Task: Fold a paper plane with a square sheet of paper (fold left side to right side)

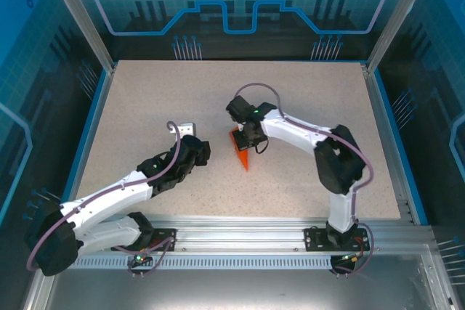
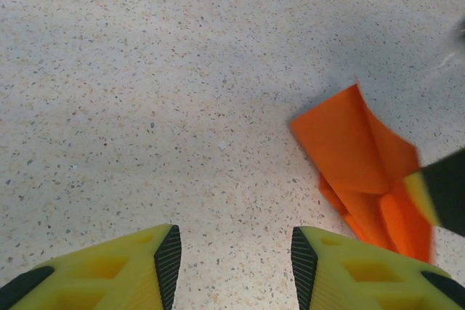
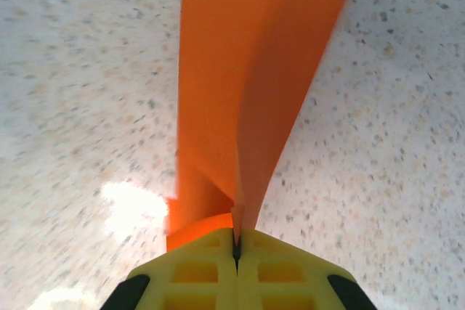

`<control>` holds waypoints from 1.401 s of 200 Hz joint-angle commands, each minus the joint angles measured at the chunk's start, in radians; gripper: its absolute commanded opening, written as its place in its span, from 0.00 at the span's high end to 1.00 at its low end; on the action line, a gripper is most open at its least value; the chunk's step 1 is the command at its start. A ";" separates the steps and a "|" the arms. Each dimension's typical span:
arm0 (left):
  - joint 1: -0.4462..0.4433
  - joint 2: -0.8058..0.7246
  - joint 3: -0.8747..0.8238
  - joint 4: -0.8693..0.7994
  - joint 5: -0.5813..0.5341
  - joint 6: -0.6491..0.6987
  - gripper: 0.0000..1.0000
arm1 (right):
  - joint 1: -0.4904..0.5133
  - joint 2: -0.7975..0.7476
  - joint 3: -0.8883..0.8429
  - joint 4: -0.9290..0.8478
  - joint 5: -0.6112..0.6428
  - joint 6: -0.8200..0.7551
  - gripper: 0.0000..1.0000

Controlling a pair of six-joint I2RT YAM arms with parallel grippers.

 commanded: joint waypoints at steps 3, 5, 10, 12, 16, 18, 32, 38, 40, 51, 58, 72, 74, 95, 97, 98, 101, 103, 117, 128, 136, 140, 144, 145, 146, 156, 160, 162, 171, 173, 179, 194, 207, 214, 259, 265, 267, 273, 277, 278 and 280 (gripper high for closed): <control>0.006 -0.026 0.004 -0.026 -0.038 -0.003 0.52 | -0.098 -0.148 -0.152 0.174 -0.298 0.032 1.00; 0.005 -0.026 0.003 -0.026 -0.039 -0.004 0.52 | -0.107 -0.152 -0.165 0.185 -0.317 0.036 1.00; 0.006 -0.028 0.004 -0.026 -0.040 -0.003 0.51 | -0.128 -0.164 -0.198 0.218 -0.362 0.052 1.00; 0.006 -0.028 0.003 -0.026 -0.039 -0.003 0.52 | -0.138 -0.165 -0.210 0.230 -0.377 0.056 1.00; 0.007 -0.029 0.003 -0.027 -0.040 -0.002 0.51 | -0.154 -0.167 -0.231 0.250 -0.408 0.063 1.00; 0.007 -0.029 0.004 -0.027 -0.041 -0.002 0.51 | -0.161 -0.167 -0.244 0.258 -0.422 0.066 1.00; 0.007 -0.030 0.006 -0.027 -0.043 -0.001 0.51 | -0.202 -0.153 -0.305 0.316 -0.481 0.076 1.00; 0.006 -0.029 0.008 -0.027 -0.043 -0.001 0.51 | -0.215 -0.143 -0.323 0.335 -0.493 0.078 0.99; 0.007 -0.029 0.008 -0.029 -0.042 0.000 0.51 | -0.218 -0.137 -0.329 0.340 -0.497 0.077 0.99; 0.007 -0.028 0.012 -0.031 -0.042 0.002 0.51 | -0.242 -0.113 -0.352 0.365 -0.512 0.079 0.98; 0.007 -0.028 0.013 -0.033 -0.042 0.003 0.51 | -0.256 -0.100 -0.369 0.384 -0.521 0.082 0.98; 0.007 -0.026 0.018 -0.038 -0.042 0.003 0.51 | -0.277 -0.079 -0.390 0.399 -0.506 0.084 0.93; 0.006 -0.026 0.019 -0.039 -0.042 0.003 0.51 | -0.279 -0.078 -0.390 0.399 -0.503 0.083 0.92; 0.007 -0.028 0.025 -0.044 -0.044 0.004 0.51 | -0.287 -0.081 -0.380 0.329 -0.403 0.057 0.81; 0.007 -0.027 0.025 -0.045 -0.043 0.005 0.51 | -0.286 -0.084 -0.376 0.317 -0.388 0.054 0.79; 0.007 -0.027 0.025 -0.046 -0.044 0.005 0.51 | -0.285 -0.086 -0.375 0.311 -0.381 0.052 0.79; 0.007 -0.026 0.026 -0.045 -0.044 0.007 0.51 | -0.286 -0.089 -0.370 0.294 -0.360 0.047 0.77; 0.007 -0.026 0.027 -0.047 -0.045 0.006 0.51 | -0.286 -0.091 -0.367 0.287 -0.347 0.044 0.76; 0.006 -0.026 0.031 -0.049 -0.049 0.012 0.51 | -0.281 -0.113 -0.343 0.207 -0.256 0.021 0.70; 0.007 -0.025 0.035 -0.050 -0.051 0.015 0.51 | -0.275 -0.134 -0.325 0.147 -0.176 0.009 0.67; 0.006 -0.025 0.037 -0.049 -0.052 0.018 0.51 | -0.268 -0.150 -0.313 0.105 -0.130 -0.003 0.66; 0.007 -0.025 0.039 -0.050 -0.052 0.018 0.51 | -0.265 -0.158 -0.307 0.088 -0.112 -0.009 0.66; 0.007 -0.024 0.039 -0.050 -0.052 0.019 0.51 | -0.261 -0.165 -0.300 0.070 -0.096 -0.014 0.65; 0.007 -0.024 0.039 -0.050 -0.052 0.019 0.51 | -0.260 -0.167 -0.299 0.066 -0.092 -0.015 0.65; 0.007 -0.023 0.039 -0.050 -0.053 0.019 0.51 | -0.258 -0.170 -0.297 0.063 -0.088 -0.016 0.65; 0.007 -0.023 0.040 -0.050 -0.052 0.021 0.51 | -0.241 -0.197 -0.289 0.037 -0.066 -0.028 0.63; 0.006 -0.023 0.042 -0.050 -0.051 0.021 0.51 | -0.230 -0.209 -0.287 0.029 -0.062 -0.032 0.61; 0.007 -0.024 0.041 -0.050 -0.052 0.021 0.51 | -0.225 -0.214 -0.287 0.026 -0.062 -0.034 0.61; 0.008 -0.024 0.042 -0.048 -0.050 0.022 0.51 | -0.201 -0.240 -0.285 0.019 -0.069 -0.040 0.57; 0.007 -0.023 0.042 -0.047 -0.049 0.023 0.51 | -0.196 -0.247 -0.285 0.019 -0.072 -0.041 0.57; 0.009 -0.023 0.042 -0.045 -0.047 0.024 0.51 | -0.183 -0.258 -0.287 0.021 -0.090 -0.042 0.55; 0.007 -0.023 0.039 -0.038 -0.046 0.023 0.51 | -0.171 -0.273 -0.301 0.031 -0.154 -0.032 0.51; 0.007 -0.025 0.034 -0.026 -0.038 0.022 0.47 | -0.173 -0.269 -0.317 0.052 -0.213 -0.022 0.48; 0.008 -0.028 0.028 -0.016 -0.035 0.022 0.44 | -0.173 -0.263 -0.321 0.058 -0.223 -0.019 0.47; 0.007 -0.039 0.020 -0.009 -0.027 0.026 0.23 | -0.142 -0.181 -0.294 0.057 -0.255 -0.029 0.45; 0.009 -0.039 0.021 -0.009 -0.026 0.026 0.19 | -0.140 -0.169 -0.291 0.058 -0.257 -0.029 0.45; 0.009 -0.039 0.021 -0.009 -0.026 0.026 0.17 | -0.138 -0.166 -0.291 0.058 -0.257 -0.029 0.45; 0.008 -0.039 0.019 -0.009 -0.025 0.026 0.13 | -0.134 -0.155 -0.290 0.058 -0.256 -0.029 0.44; 0.008 -0.039 0.019 -0.009 -0.023 0.026 0.11 | -0.132 -0.149 -0.288 0.059 -0.256 -0.029 0.45; 0.008 -0.039 0.019 -0.009 -0.023 0.026 0.10 | -0.131 -0.148 -0.288 0.059 -0.256 -0.029 0.45; 0.009 -0.039 0.019 -0.009 -0.023 0.026 0.09 | -0.130 -0.144 -0.287 0.059 -0.255 -0.029 0.44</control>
